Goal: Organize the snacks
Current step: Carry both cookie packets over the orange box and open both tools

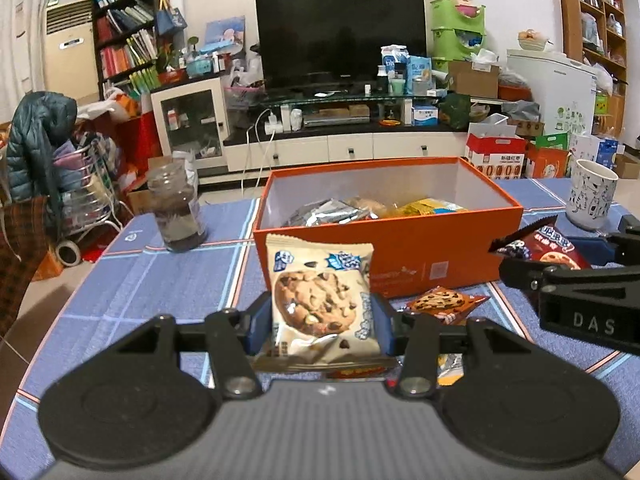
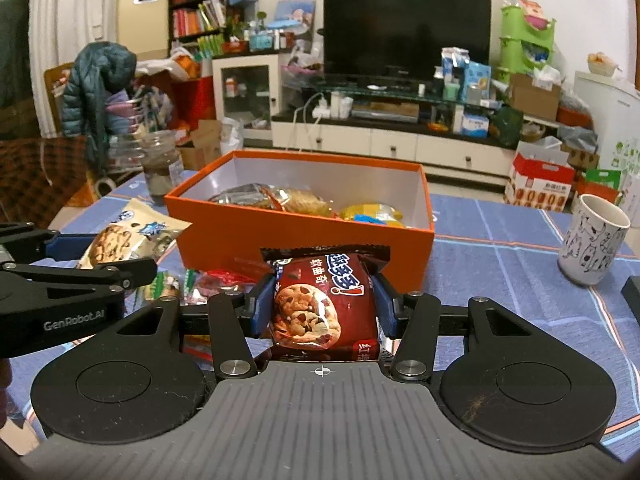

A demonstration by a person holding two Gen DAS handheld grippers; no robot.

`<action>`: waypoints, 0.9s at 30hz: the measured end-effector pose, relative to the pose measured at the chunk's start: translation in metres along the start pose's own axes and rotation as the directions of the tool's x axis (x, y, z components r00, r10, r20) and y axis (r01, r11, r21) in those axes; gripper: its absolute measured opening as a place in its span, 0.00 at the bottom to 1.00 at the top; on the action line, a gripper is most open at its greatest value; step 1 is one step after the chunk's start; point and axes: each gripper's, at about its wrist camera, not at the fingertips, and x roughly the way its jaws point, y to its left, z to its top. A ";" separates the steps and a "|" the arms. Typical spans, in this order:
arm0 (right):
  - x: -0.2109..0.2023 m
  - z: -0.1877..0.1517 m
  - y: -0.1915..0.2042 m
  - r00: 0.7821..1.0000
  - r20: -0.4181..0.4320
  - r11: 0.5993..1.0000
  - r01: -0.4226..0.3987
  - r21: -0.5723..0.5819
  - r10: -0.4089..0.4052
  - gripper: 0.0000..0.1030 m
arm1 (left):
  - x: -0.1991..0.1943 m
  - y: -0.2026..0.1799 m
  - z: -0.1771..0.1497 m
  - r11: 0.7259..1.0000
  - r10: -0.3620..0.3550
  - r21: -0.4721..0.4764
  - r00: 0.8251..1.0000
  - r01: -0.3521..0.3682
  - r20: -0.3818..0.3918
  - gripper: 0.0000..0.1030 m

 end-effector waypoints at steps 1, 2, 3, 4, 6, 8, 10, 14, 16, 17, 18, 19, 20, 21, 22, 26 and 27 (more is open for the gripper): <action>-0.001 0.001 0.001 1.000 0.001 1.000 -0.002 0.000 0.002 0.37 | 0.000 0.000 0.000 1.000 0.002 0.000 1.000 -0.002 0.000 0.46; -0.001 0.001 0.003 1.000 0.003 1.000 -0.004 0.002 0.004 0.37 | 0.000 0.000 0.001 1.000 0.002 0.000 1.000 -0.002 0.000 0.46; -0.002 0.003 0.004 1.000 0.006 1.000 -0.006 0.003 0.006 0.37 | 0.000 -0.001 0.002 1.000 0.005 -0.002 1.000 -0.005 0.000 0.46; -0.003 0.004 0.005 1.000 0.010 1.000 -0.006 0.004 0.006 0.37 | 0.000 -0.001 0.002 1.000 0.007 -0.003 1.000 -0.007 0.000 0.46; -0.004 0.005 0.006 1.000 0.016 1.000 -0.009 0.007 0.009 0.37 | 0.000 -0.001 0.003 1.000 0.013 0.001 1.000 -0.013 0.000 0.46; -0.003 0.007 0.007 1.000 0.018 1.000 -0.010 0.008 0.010 0.37 | 0.000 0.000 0.004 1.000 0.016 0.002 1.000 -0.016 0.002 0.46; -0.004 0.007 0.007 1.000 0.018 1.000 -0.010 0.009 0.010 0.37 | 0.000 0.001 0.004 1.000 0.016 0.000 1.000 -0.016 0.001 0.46; -0.004 0.009 0.003 1.000 0.018 1.000 -0.011 0.024 0.011 0.37 | 0.000 0.005 0.005 1.000 0.012 -0.002 1.000 -0.012 0.001 0.46; -0.005 0.011 0.000 1.000 0.017 0.999 -0.018 0.040 0.017 0.37 | -0.001 0.008 0.008 1.000 -0.001 -0.013 1.000 0.001 -0.001 0.46; -0.005 0.012 -0.004 1.000 0.016 0.998 -0.026 0.053 0.026 0.37 | -0.003 0.011 0.012 1.000 -0.013 -0.022 1.000 0.013 0.003 0.46; -0.005 0.016 -0.008 0.999 0.017 0.997 -0.035 0.067 0.034 0.37 | -0.004 0.012 0.015 0.999 -0.017 -0.028 1.000 0.018 0.010 0.46; -0.004 0.021 -0.013 0.999 0.021 0.996 -0.042 0.081 0.041 0.37 | -0.004 0.015 0.020 0.999 -0.021 -0.033 1.000 0.022 0.020 0.46; -0.003 0.027 -0.018 0.999 0.028 0.994 -0.048 0.094 0.046 0.37 | -0.004 0.017 0.026 0.999 -0.028 -0.037 0.999 0.029 0.029 0.46; -0.002 0.032 -0.023 0.998 0.034 0.993 -0.051 0.108 0.047 0.37 | -0.002 0.019 0.032 0.998 -0.038 -0.043 0.999 0.039 0.034 0.47; 0.000 0.038 -0.028 0.998 0.039 0.990 -0.052 0.128 0.048 0.37 | 0.001 0.022 0.040 0.997 -0.052 -0.052 0.998 0.054 0.037 0.47; 0.019 0.060 -0.043 0.998 0.053 0.991 -0.022 0.136 0.015 0.37 | 0.020 0.021 0.069 0.995 -0.076 -0.056 0.995 0.079 0.058 0.46; 0.026 0.066 -0.046 0.999 0.051 0.990 -0.019 0.142 0.012 0.37 | 0.028 0.020 0.075 0.994 -0.085 -0.063 0.995 0.089 0.058 0.47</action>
